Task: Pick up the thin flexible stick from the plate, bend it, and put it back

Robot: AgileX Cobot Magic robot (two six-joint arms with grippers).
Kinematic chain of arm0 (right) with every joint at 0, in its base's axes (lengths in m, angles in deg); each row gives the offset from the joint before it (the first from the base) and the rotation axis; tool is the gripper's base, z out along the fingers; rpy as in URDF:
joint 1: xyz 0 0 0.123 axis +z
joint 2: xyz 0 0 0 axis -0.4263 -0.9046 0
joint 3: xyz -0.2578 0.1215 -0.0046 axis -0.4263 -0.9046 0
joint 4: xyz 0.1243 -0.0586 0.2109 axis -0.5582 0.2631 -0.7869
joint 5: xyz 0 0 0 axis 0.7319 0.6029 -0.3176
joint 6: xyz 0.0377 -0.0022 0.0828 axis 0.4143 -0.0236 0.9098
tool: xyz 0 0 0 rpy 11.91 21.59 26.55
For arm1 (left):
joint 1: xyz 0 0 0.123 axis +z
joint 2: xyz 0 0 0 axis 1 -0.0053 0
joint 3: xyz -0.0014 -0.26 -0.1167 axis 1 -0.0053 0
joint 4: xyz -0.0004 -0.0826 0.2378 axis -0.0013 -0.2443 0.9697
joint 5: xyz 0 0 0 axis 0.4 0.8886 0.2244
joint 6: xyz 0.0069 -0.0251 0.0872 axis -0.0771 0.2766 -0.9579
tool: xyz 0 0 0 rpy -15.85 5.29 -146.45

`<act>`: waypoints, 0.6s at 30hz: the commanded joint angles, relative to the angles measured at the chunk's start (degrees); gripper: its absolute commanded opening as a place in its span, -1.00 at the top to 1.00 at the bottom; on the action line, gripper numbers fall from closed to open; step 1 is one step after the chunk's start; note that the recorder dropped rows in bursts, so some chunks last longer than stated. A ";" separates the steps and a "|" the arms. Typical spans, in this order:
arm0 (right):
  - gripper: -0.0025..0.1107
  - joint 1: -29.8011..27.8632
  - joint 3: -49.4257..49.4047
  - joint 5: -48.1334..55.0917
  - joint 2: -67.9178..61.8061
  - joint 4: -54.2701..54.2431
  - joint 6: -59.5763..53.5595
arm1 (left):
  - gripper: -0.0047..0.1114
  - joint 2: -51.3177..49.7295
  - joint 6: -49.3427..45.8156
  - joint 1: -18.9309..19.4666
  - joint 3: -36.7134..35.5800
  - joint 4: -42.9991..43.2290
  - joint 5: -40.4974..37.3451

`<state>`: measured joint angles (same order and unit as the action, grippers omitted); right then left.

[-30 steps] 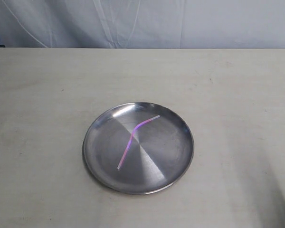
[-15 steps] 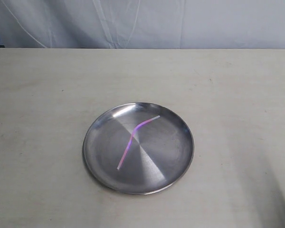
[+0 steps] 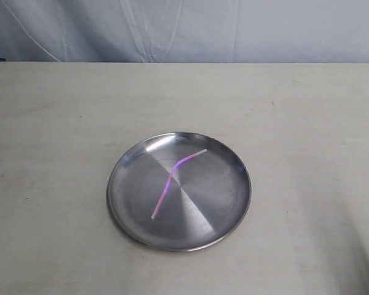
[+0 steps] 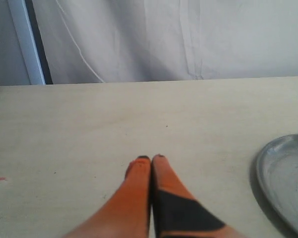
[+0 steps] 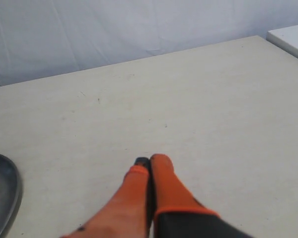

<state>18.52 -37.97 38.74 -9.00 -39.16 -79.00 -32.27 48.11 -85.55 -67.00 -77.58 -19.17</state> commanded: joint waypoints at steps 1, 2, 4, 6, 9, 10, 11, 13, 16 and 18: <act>0.96 0.12 -0.23 -0.79 0.30 0.06 0.05 | 0.92 0.31 0.09 0.28 -0.19 0.61 1.19; 0.96 0.12 -0.23 -0.79 0.30 0.06 0.05 | 0.92 0.31 0.09 0.28 -0.19 0.61 1.19; 0.96 0.12 -0.23 -0.79 0.30 0.06 0.05 | 0.92 0.31 0.09 0.28 -0.19 0.61 1.19; 0.96 0.12 -0.23 -0.79 0.30 0.06 0.05 | 0.92 0.31 0.09 0.28 -0.19 0.61 1.19; 0.96 0.12 -0.23 -0.79 0.30 0.06 0.05 | 0.92 0.31 0.09 0.28 -0.19 0.61 1.19; 0.96 0.12 -0.23 -0.79 0.30 0.06 0.05 | 0.92 0.31 0.09 0.28 -0.19 0.61 1.19; 0.96 0.12 -0.23 -0.79 0.30 0.06 0.05 | 0.92 0.31 0.09 0.28 -0.19 0.73 1.19; 0.96 0.12 -0.23 -0.79 0.30 0.06 0.05 | 0.92 0.31 0.09 0.28 -0.19 1.54 1.19; 0.96 0.12 -0.23 -0.79 0.30 0.06 0.05 | 0.92 0.31 0.09 0.28 -0.19 1.52 1.19; 0.96 0.12 -0.23 -0.79 0.30 0.06 0.05 | 0.92 0.31 0.09 0.28 -0.19 1.52 1.19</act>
<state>18.52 -37.97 38.74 -9.00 -39.16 -79.00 -32.27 48.11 -85.55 -67.00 -76.41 -18.91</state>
